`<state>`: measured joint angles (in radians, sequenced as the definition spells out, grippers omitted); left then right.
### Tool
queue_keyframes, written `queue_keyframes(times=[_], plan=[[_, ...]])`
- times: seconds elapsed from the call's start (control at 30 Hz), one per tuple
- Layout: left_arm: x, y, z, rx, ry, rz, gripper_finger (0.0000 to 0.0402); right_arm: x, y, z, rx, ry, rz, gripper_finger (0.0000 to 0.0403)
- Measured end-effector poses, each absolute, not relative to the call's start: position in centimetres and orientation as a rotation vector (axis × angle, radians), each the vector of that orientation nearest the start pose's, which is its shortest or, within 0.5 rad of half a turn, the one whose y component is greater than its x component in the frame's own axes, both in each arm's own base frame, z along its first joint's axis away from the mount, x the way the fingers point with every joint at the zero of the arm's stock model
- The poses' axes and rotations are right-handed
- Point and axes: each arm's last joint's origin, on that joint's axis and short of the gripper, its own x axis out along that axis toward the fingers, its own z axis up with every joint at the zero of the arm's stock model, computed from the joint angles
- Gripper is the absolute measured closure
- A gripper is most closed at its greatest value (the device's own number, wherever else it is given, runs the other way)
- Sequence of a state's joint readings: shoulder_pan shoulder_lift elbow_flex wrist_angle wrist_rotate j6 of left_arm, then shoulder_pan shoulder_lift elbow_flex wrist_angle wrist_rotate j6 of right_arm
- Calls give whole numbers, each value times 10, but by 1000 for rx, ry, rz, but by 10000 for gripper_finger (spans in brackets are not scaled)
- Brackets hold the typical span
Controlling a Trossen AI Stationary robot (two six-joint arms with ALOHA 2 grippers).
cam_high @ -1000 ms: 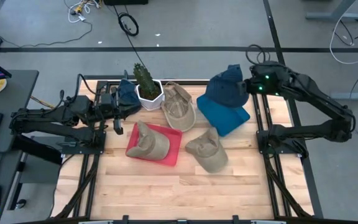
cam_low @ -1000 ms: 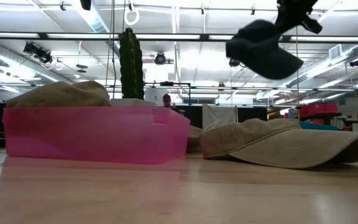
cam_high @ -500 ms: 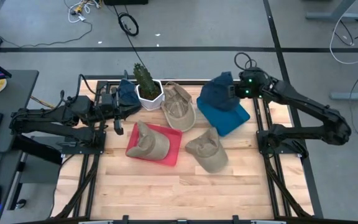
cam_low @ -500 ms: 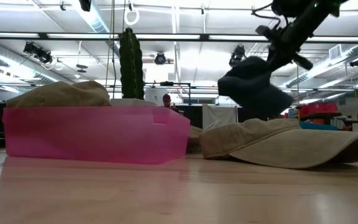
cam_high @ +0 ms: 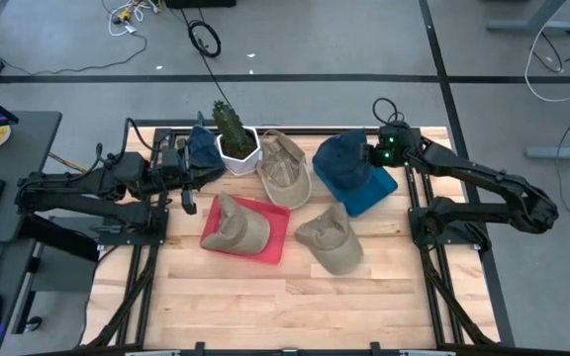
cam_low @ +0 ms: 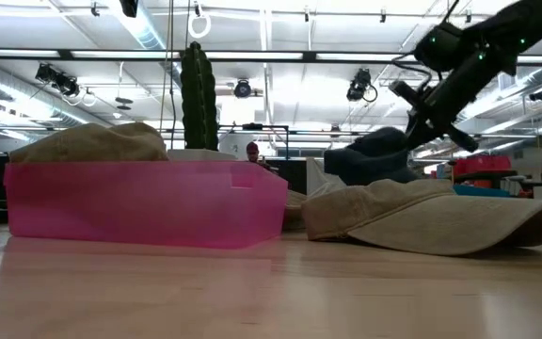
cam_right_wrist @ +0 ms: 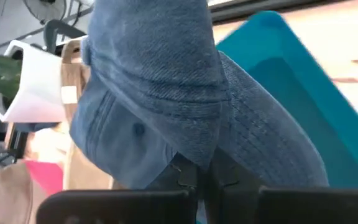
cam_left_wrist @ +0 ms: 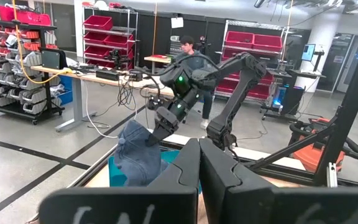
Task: Pick & Place hat
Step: Put the right blue cap into the blue bin
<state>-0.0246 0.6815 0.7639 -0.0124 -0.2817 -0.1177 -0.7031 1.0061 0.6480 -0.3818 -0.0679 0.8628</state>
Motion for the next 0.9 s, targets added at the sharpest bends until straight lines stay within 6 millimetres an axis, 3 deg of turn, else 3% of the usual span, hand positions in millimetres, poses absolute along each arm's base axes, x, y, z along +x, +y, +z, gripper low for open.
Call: queue_keyframes(times=[0.3,0.57,0.9], plan=[[150,4,356,-127,-84,253,397,144,-130,204,1148,409,-894,403],[150,5,356,-128,-85,259,397,142,-134,204,1180,409,-817,403],[150,5,356,-130,-85,262,397,146,-141,189,1190,503,-791,403]])
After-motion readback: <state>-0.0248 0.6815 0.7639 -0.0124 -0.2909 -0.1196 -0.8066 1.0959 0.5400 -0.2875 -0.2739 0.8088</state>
